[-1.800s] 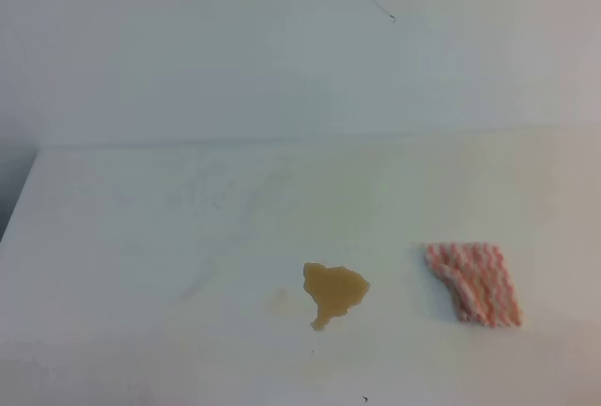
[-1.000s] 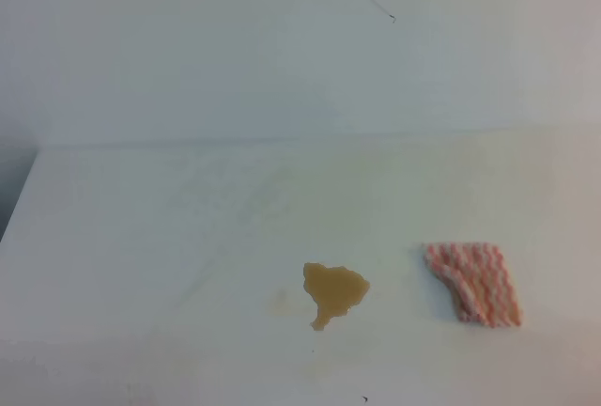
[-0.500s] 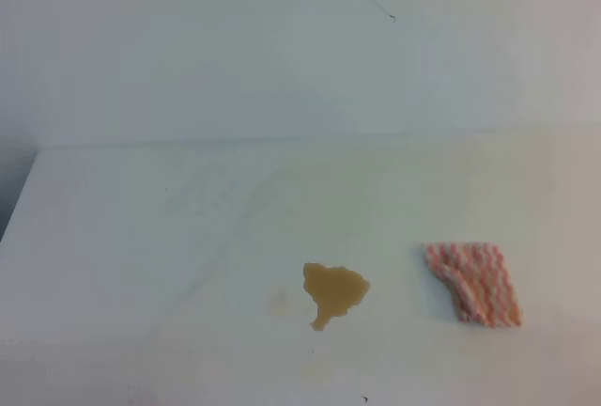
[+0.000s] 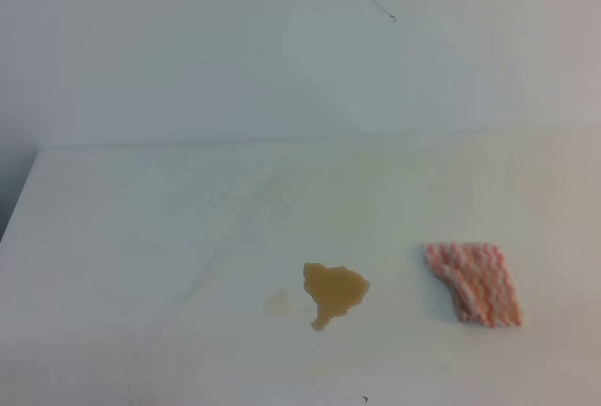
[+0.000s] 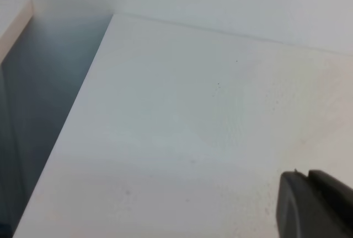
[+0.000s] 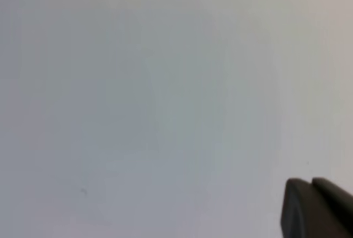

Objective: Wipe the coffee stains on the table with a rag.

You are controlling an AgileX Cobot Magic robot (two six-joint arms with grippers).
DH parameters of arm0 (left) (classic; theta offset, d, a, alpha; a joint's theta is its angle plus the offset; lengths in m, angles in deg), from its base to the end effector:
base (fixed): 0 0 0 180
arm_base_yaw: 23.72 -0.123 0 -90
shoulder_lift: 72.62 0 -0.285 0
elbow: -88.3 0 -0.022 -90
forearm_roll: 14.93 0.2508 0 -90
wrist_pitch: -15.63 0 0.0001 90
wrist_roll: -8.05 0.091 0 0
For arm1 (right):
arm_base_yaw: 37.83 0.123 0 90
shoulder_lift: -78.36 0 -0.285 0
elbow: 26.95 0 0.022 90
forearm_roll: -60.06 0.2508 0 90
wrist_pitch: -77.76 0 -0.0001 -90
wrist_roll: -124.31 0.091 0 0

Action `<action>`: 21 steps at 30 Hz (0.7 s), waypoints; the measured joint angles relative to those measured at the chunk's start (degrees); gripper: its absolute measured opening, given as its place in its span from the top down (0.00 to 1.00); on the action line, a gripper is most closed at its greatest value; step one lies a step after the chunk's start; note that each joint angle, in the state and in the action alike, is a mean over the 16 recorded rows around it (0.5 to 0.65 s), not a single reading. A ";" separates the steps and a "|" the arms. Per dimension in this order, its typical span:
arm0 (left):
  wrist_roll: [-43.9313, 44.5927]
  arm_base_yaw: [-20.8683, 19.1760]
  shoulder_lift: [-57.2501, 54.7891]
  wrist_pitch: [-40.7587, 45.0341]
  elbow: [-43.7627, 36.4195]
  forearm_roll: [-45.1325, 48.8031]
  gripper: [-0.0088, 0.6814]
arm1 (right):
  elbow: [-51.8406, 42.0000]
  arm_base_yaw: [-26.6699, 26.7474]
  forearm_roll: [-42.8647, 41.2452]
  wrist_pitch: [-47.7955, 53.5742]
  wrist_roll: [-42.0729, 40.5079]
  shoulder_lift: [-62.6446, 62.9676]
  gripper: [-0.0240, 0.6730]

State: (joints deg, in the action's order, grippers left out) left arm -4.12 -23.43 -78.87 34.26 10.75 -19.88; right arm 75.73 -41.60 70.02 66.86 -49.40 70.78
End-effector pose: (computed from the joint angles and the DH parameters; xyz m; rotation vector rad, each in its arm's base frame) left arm 0.0525 -0.0028 0.1834 -0.2387 1.7769 -0.2395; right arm 0.0526 -0.0064 0.2295 0.2509 1.2717 0.1627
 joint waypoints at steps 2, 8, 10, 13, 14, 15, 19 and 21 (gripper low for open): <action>0.00 0.00 0.00 0.00 0.00 0.00 0.99 | 0.00 0.00 0.66 -2.27 0.55 0.00 0.97; 0.00 0.00 0.00 0.00 0.16 0.00 0.99 | 1.36 0.00 -0.21 -6.77 0.96 -0.03 0.97; 0.00 0.00 0.00 0.00 0.16 0.00 0.99 | 2.55 0.00 -1.48 -7.27 0.72 -0.03 0.97; 0.00 0.00 0.00 0.00 0.16 0.00 0.99 | 5.22 0.00 -4.46 -6.70 0.20 -0.17 0.97; 0.00 0.00 0.00 0.00 0.16 0.00 0.99 | 6.29 0.00 -5.53 -6.26 0.06 -0.33 0.97; 0.00 0.00 0.00 0.00 0.32 0.01 0.99 | 7.46 0.00 -6.60 -5.65 -0.04 -0.57 0.97; 0.00 0.00 0.00 0.00 0.32 0.01 0.99 | 13.12 0.00 -10.89 -1.38 -0.09 -2.51 0.97; 0.00 0.00 0.00 0.00 0.32 0.01 0.99 | 16.33 0.00 -12.83 1.99 -0.03 -4.09 0.97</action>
State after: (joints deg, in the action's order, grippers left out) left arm -4.12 -23.43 -78.87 34.26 11.08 -19.88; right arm 92.06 -41.60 57.19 68.84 -49.43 66.69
